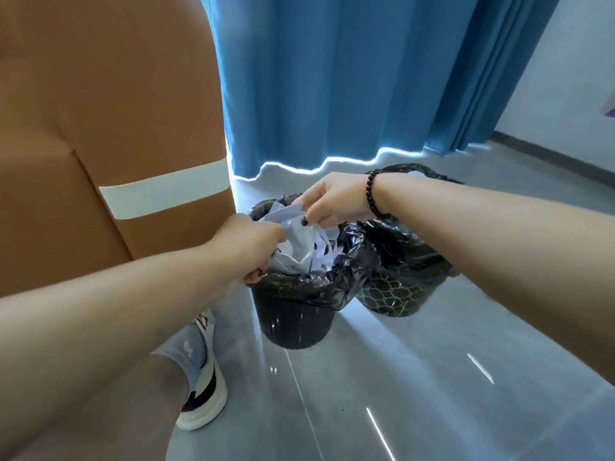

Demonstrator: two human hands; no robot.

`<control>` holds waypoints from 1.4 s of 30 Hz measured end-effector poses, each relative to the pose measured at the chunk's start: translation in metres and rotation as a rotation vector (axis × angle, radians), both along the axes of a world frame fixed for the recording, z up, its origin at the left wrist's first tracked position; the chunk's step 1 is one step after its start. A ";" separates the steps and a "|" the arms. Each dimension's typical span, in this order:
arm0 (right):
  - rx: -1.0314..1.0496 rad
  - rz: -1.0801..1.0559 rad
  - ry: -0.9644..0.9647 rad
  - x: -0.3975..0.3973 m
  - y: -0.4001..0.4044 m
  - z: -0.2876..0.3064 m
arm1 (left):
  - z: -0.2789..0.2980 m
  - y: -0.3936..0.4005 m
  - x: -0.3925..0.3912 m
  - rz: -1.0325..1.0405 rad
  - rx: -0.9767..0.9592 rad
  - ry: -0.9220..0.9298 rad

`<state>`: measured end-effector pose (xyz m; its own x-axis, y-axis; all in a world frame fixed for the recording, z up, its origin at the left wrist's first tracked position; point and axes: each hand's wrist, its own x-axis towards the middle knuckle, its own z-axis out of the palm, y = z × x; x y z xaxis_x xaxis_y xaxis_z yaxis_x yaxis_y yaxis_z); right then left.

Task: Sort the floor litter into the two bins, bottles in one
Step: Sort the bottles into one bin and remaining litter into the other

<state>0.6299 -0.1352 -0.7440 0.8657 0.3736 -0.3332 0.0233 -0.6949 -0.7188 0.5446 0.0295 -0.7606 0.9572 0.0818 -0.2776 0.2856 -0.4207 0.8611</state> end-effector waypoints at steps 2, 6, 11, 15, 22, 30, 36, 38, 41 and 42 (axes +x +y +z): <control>-0.057 -0.042 -0.082 -0.006 -0.021 0.014 | 0.014 -0.006 -0.002 -0.064 -0.010 -0.087; 0.015 -0.178 -0.129 -0.020 -0.063 0.044 | 0.036 -0.018 -0.010 -0.091 0.057 -0.237; -0.015 -0.220 -0.127 -0.053 -0.124 0.068 | 0.047 -0.043 -0.020 -0.127 0.064 -0.257; -0.198 -0.207 -0.122 -0.080 -0.174 0.077 | 0.040 -0.091 -0.035 -0.319 0.077 -0.253; -0.253 -0.377 -0.150 -0.106 -0.263 0.057 | 0.014 -0.196 -0.046 -0.664 0.142 -0.193; -0.247 -0.767 -0.166 -0.090 -0.372 -0.050 | -0.058 -0.315 -0.015 -0.737 0.140 0.039; -0.442 -0.729 -0.181 -0.054 -0.412 -0.114 | -0.121 -0.374 0.027 -0.568 0.066 0.049; -0.432 -0.686 -0.217 -0.041 -0.415 -0.134 | -0.142 -0.377 0.041 -0.472 0.149 0.006; -0.418 -0.608 -0.180 -0.025 -0.412 -0.168 | -0.165 -0.373 0.050 -0.448 0.247 -0.083; -0.433 -0.601 -0.155 -0.018 -0.413 -0.183 | -0.175 -0.375 0.053 -0.467 0.221 -0.100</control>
<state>0.6119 -0.5484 -0.9265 0.9279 -0.3142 -0.2005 -0.3702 -0.8394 -0.3979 0.5971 -0.3459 -0.9352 0.9265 -0.3140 -0.2074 -0.0548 -0.6580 0.7510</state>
